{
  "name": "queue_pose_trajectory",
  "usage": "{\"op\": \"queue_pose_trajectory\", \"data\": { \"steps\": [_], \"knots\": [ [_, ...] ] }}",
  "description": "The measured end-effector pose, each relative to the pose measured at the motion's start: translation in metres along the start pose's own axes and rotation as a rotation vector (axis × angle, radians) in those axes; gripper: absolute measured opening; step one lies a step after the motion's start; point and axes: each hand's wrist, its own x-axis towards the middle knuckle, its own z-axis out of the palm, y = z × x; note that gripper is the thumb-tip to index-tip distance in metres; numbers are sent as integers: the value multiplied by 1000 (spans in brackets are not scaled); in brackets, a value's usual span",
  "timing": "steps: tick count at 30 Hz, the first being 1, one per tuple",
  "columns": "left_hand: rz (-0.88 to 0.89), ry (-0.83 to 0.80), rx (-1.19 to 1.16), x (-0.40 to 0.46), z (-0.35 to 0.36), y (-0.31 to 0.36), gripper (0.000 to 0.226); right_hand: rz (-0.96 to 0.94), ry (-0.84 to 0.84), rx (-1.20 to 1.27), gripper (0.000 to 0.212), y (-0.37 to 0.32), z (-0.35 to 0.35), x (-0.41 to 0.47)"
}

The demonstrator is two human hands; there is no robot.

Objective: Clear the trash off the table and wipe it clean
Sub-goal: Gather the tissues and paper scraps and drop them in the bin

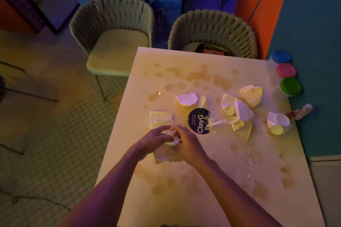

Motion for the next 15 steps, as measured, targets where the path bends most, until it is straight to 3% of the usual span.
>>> {"op": "queue_pose_trajectory", "data": {
  "steps": [3, 10, 15],
  "knots": [
    [-27, 71, 14, 6, -11, -7, 51, -31, -82, -35, 47, -9, 10, 11],
    [-73, 181, -1, 14, -37, -33, 32, 48, -299, -188, 33, -21, 12, 51],
    [-93, 266, -127, 19, -39, -43, 18, 93, -217, -157, 38, -18, 27, 57]
  ]
}}
